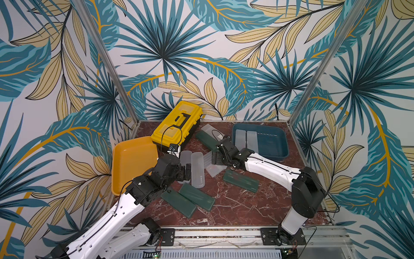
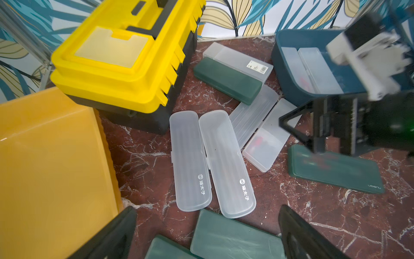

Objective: Place the pencil cases by color into the storage box
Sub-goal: Place the pencil case at the storage box, then pick up the pencil case from the center of the board.

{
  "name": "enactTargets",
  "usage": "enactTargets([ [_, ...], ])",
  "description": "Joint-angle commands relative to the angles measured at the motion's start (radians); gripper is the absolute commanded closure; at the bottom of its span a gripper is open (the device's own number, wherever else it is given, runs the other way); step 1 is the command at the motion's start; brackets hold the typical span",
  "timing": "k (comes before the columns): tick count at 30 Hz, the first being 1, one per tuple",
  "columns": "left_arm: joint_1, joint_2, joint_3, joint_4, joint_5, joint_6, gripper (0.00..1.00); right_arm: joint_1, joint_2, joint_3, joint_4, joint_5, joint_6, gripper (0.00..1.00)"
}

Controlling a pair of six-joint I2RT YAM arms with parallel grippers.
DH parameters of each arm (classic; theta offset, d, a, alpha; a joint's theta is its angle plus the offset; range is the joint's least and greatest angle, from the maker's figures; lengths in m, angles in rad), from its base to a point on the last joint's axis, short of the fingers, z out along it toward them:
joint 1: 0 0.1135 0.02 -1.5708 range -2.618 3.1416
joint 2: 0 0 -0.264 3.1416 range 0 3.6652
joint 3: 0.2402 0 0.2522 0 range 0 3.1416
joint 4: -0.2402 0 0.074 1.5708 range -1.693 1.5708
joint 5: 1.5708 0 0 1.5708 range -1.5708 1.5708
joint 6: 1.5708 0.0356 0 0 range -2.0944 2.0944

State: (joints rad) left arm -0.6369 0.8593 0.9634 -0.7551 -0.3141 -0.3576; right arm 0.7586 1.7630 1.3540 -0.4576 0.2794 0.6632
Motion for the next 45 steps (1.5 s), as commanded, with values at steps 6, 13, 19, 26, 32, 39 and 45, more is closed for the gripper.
enactTargets([
  [6,0.159,-0.017,0.104,-0.055,0.142,0.047,0.00,0.114,0.145,0.120,-0.050,0.090,0.096,0.07],
  [13,0.260,0.013,0.141,-0.008,0.226,0.050,0.00,0.181,0.218,0.189,-0.083,0.120,0.126,0.07],
  [19,0.383,0.037,0.142,0.047,0.405,0.040,0.00,0.221,0.279,0.263,-0.120,0.136,0.127,0.07],
  [26,0.583,0.029,0.133,0.063,0.550,0.037,0.00,0.237,0.310,0.285,-0.133,0.146,0.130,0.07],
  [32,0.644,0.016,0.122,0.095,0.571,0.009,0.00,0.249,0.325,0.285,-0.144,0.149,0.141,0.07],
  [39,0.678,0.024,0.111,0.119,0.618,-0.011,0.00,0.264,0.369,0.324,-0.166,0.150,0.144,0.07],
  [45,0.679,0.013,0.094,0.129,0.623,-0.004,0.00,0.271,0.408,0.358,-0.186,0.157,0.149,0.07],
])
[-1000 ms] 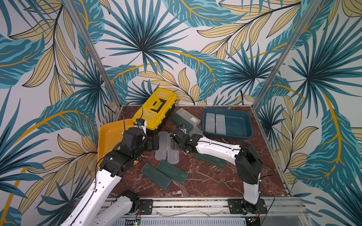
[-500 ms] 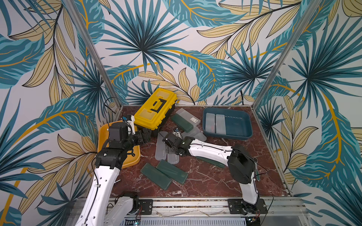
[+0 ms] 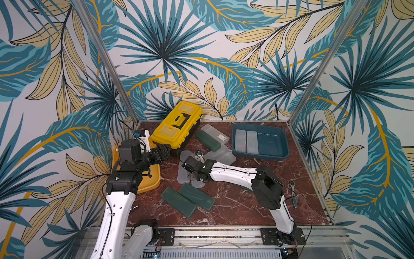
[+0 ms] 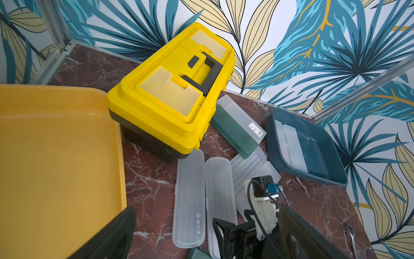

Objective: Place the pencil cases by color into the storage box
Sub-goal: Pick up the pencil case from the center of the board.

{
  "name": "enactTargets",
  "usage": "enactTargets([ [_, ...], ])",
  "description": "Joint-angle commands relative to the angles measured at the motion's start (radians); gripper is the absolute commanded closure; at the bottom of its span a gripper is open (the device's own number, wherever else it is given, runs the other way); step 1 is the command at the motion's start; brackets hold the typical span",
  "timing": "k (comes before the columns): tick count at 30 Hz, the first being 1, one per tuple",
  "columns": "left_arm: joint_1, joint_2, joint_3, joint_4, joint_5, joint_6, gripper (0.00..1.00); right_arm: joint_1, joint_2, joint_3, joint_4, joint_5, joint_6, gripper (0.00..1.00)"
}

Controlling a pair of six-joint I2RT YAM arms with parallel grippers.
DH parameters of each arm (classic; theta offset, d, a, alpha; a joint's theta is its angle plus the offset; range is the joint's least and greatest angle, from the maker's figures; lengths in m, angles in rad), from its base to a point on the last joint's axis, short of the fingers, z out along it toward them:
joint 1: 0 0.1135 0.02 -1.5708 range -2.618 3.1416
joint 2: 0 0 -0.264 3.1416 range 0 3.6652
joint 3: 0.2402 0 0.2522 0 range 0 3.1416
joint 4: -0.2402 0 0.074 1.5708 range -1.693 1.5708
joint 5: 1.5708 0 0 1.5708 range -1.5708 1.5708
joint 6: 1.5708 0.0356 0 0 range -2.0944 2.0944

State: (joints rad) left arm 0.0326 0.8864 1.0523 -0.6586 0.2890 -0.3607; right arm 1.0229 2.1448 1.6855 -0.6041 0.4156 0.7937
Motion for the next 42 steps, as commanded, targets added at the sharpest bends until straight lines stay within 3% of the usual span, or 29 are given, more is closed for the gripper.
enactTargets([
  [1,0.009,-0.016,0.005,0.032,0.018,-0.003,0.00,0.007,0.032,0.032,-0.044,0.022,0.018,0.07],
  [27,0.009,-0.031,-0.014,0.047,0.003,-0.007,0.00,0.020,0.169,0.149,-0.171,0.065,0.050,0.12],
  [42,0.010,-0.032,-0.017,0.048,-0.001,-0.010,0.00,0.020,0.179,0.113,-0.128,0.054,0.055,0.24],
])
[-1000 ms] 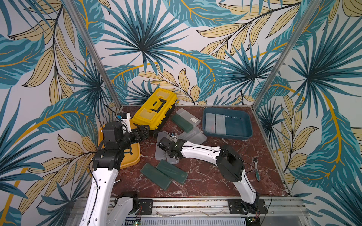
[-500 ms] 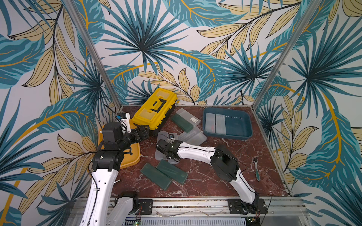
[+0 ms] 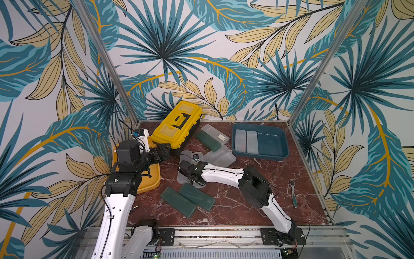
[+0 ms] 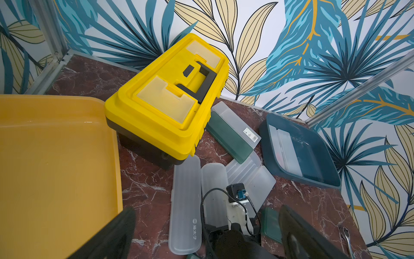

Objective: Place the pencil cases by color into the storage box
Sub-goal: Pick up the pencil case from the center of the board.

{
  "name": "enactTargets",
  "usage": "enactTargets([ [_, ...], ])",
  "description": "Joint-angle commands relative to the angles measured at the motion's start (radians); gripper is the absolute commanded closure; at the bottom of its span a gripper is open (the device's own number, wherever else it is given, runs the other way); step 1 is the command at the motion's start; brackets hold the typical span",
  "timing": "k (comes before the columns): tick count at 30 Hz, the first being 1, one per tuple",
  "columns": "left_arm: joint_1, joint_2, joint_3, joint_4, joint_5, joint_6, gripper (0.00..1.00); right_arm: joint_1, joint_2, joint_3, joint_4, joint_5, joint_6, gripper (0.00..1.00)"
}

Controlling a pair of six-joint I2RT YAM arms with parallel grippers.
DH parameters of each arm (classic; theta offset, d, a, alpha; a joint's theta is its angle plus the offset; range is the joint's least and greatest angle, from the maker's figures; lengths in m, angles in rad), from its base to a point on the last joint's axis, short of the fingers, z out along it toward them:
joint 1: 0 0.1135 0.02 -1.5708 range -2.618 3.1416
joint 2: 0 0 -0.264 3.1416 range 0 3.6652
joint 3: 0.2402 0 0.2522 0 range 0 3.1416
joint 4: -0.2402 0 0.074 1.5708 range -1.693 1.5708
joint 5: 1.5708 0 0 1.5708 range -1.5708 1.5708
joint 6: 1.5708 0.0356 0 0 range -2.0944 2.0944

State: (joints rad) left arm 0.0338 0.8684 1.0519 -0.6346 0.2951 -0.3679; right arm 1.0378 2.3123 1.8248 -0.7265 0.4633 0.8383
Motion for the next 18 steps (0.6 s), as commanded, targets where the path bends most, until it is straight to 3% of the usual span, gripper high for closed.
enactTargets([
  [1,0.008,-0.014,-0.016,0.023,-0.009,-0.003,0.00,0.005,0.003,-0.030,-0.002,0.010,0.010,0.25],
  [6,0.008,-0.023,-0.011,0.023,-0.013,-0.003,0.00,0.005,-0.058,-0.075,0.033,0.011,0.002,0.31],
  [18,0.005,0.008,0.051,0.024,0.019,-0.017,0.02,0.007,-0.265,-0.180,0.069,0.006,-0.028,0.31],
])
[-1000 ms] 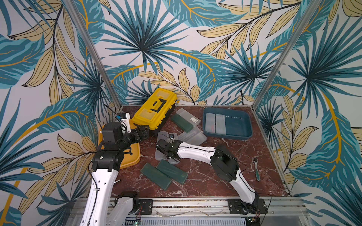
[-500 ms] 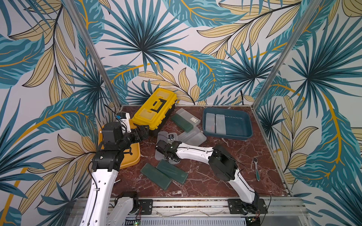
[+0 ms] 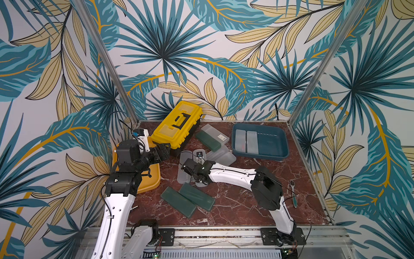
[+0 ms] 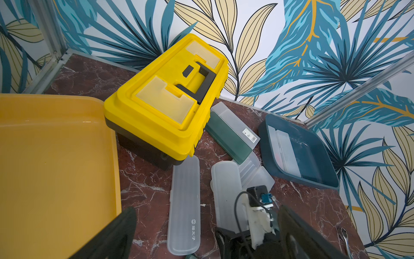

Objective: Place the pencil cases by color into the storage box
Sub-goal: Pick up the pencil case from the center of the board.

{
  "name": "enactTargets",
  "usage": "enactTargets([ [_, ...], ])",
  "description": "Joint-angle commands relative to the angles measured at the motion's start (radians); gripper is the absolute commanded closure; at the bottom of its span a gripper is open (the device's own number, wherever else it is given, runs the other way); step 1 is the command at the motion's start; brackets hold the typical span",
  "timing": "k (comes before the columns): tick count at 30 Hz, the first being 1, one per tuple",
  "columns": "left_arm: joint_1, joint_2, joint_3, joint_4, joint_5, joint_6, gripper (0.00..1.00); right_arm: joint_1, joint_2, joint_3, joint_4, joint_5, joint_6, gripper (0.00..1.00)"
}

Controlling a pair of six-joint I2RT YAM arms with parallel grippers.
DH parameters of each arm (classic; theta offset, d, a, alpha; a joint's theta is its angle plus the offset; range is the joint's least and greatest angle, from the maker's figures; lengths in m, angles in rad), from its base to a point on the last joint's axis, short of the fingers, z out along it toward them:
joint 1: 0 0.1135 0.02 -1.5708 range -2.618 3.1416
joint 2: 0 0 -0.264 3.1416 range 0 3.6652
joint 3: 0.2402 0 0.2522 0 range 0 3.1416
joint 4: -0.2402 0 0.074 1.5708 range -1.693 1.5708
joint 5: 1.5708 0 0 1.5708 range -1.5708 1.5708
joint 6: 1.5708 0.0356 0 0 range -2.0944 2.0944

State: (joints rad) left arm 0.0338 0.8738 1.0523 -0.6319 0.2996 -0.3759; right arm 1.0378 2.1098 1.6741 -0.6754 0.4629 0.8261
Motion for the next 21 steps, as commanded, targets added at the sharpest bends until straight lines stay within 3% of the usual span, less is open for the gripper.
enactTargets([
  [1,0.003,0.005,0.057,0.021,0.015,-0.011,0.02,0.007,-0.084,-0.045,0.022,0.004,-0.017,0.31],
  [6,-0.045,0.033,0.088,0.023,-0.013,0.001,0.02,0.004,-0.188,-0.099,0.019,0.027,-0.042,0.31],
  [13,-0.205,0.109,0.141,0.037,-0.113,0.021,0.02,-0.051,-0.331,-0.161,-0.007,0.049,-0.096,0.31],
  [21,-0.404,0.200,0.168,0.082,-0.220,0.081,0.03,-0.291,-0.456,-0.269,0.033,-0.024,-0.196,0.31],
])
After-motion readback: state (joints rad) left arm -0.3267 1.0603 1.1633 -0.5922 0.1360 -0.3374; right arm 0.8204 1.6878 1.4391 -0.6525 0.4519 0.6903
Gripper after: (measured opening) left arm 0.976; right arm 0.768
